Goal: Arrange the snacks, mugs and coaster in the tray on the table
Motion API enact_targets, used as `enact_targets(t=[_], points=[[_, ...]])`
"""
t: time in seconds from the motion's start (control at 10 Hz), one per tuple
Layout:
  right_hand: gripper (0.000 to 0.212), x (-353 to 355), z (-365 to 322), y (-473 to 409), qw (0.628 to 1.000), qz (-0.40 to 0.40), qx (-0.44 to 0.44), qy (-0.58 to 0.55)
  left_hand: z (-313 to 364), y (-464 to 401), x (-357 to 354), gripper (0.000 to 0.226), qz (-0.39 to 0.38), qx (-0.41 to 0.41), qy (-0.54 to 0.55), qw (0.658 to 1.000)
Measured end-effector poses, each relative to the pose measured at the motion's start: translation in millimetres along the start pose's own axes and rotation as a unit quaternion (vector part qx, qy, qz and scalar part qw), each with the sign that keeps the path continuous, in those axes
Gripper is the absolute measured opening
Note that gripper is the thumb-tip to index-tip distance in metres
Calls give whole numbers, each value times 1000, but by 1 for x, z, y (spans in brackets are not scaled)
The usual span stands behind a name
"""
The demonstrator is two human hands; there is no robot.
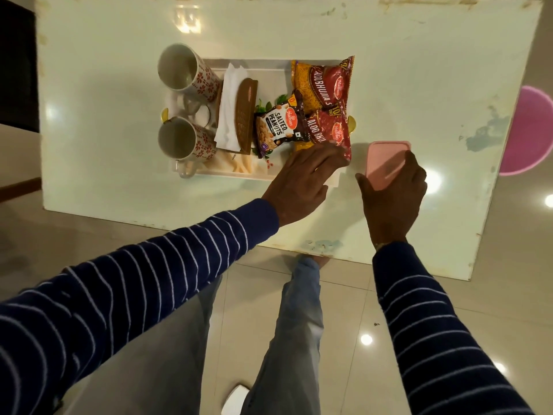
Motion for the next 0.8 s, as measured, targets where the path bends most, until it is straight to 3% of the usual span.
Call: enact_targets(t=[0.5, 0.7, 0.8], points=[[111, -10, 4, 9, 997, -49, -56, 11, -2, -7, 9, 62, 36, -6, 14, 999], [113, 42, -36, 14, 994, -88, -45, 53, -11, -24, 91, 100, 53, 9, -37, 998], [103, 93, -86, 34, 998, -58, 0, -19, -13, -27, 168, 113, 70, 26, -28, 997]])
Point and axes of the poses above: each hand's wrist, its own y-axis away from the middle knuckle, its own x-axis out of the back of the hand, z = x × y, the point moved 3 cm from there along -y, towards the middle knuckle, and after that the axes turned 14 degrees about z, right-handed, at the moved point
